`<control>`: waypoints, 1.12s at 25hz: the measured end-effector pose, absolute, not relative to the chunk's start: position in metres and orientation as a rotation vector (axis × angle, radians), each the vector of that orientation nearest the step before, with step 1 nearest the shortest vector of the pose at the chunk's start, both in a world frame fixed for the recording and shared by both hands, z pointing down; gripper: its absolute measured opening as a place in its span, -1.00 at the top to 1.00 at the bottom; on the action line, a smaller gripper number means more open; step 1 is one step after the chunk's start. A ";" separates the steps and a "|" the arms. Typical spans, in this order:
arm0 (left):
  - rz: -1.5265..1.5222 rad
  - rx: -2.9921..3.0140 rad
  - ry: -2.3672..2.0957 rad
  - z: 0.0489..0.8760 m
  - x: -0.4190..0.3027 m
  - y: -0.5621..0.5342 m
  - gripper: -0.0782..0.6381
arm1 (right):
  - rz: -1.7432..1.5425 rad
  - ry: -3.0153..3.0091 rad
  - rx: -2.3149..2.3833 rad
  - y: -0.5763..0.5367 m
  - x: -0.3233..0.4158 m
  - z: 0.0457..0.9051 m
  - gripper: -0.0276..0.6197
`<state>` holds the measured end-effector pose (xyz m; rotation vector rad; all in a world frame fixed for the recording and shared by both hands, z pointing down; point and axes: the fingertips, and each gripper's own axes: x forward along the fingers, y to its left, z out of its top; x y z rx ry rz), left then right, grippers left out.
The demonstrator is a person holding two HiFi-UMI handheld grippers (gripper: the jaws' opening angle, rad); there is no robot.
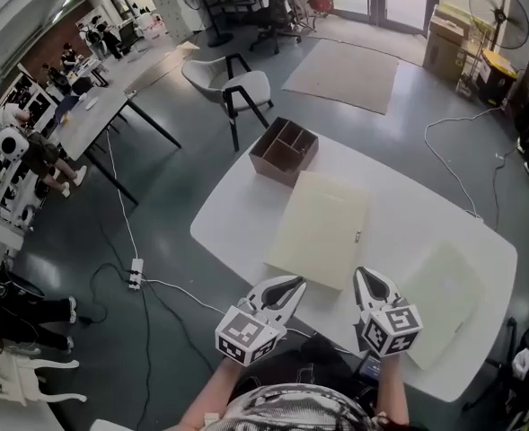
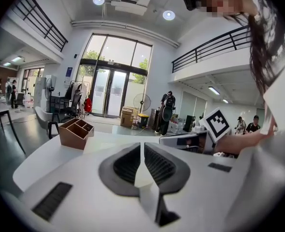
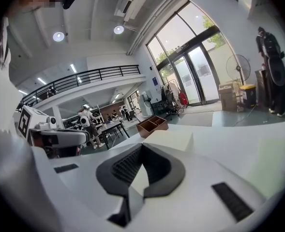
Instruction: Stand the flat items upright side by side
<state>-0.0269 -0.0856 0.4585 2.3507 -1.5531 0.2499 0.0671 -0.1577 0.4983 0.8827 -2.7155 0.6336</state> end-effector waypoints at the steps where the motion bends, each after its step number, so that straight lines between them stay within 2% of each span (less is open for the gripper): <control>1: 0.263 2.339 -1.555 0.462 -0.030 -0.089 0.74 | 0.639 -2.711 0.884 -0.163 0.067 0.501 0.92; 7: 0.336 2.253 -1.565 0.483 -0.046 -0.093 0.71 | 0.687 -2.685 0.907 -0.181 0.063 0.514 0.92; 11: 0.374 2.220 -1.538 0.496 -0.055 -0.097 0.41 | 0.721 -2.666 0.938 -0.190 0.060 0.521 0.92; 19: 0.412 2.179 -1.480 0.527 -0.099 -0.122 0.31 | 0.769 -2.596 1.068 -0.223 0.049 0.535 0.92; 20: 0.405 2.163 -1.464 0.534 -0.106 -0.126 0.26 | 0.792 -2.591 1.075 -0.228 0.046 0.538 0.87; 22: 0.383 2.120 -1.415 0.552 -0.120 -0.135 0.11 | 0.838 -2.572 1.070 -0.237 0.039 0.545 0.53; 28: 0.355 1.970 -1.224 0.615 -0.144 -0.147 -0.17 | 0.977 -2.487 1.109 -0.278 0.027 0.573 0.26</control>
